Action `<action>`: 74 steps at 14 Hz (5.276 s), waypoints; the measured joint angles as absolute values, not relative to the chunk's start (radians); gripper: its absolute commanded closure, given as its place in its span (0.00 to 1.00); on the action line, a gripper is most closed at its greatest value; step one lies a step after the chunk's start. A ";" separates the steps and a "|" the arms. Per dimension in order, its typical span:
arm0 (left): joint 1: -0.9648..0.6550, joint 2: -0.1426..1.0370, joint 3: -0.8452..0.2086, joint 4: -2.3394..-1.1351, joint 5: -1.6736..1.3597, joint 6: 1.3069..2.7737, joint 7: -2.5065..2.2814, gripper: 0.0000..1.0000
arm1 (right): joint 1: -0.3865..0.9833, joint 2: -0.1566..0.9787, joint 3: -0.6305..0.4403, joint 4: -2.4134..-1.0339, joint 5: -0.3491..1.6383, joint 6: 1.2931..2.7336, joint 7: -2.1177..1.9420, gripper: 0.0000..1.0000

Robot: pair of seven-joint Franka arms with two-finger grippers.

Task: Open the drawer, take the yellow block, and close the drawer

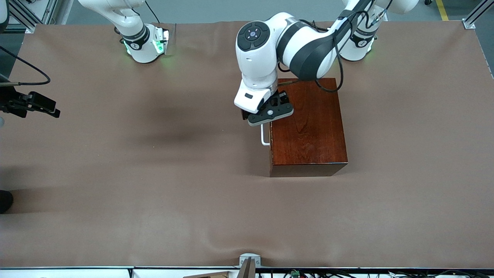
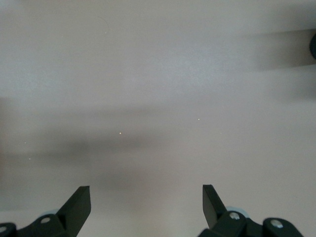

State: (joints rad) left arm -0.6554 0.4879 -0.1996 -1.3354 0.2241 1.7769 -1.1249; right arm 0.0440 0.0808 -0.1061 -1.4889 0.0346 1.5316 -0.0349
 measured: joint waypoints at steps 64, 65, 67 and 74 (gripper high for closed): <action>-0.798 0.767 -0.151 -1.260 0.257 1.846 -1.041 0.00 | 0.044 0.081 -0.106 -1.488 0.034 1.532 -0.035 0.00; -0.799 0.768 -0.151 -1.260 0.257 1.851 -1.041 0.00 | 0.044 0.081 -0.106 -1.488 0.034 1.532 -0.035 0.00; -0.800 0.768 -0.152 -1.260 0.256 1.868 -1.047 0.00 | 0.044 0.081 -0.106 -1.488 0.034 1.532 -0.035 0.00; -0.800 0.770 -0.151 -1.259 0.203 1.930 -1.076 0.00 | 0.044 0.081 -0.106 -1.488 0.034 1.532 -0.035 0.00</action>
State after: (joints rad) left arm -0.8004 0.7698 -0.1513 -1.2589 0.2031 1.9300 -1.0758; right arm 0.0440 0.0807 -0.1060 -1.4882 0.0345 1.5320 -0.0349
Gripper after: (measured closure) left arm 0.000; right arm 0.000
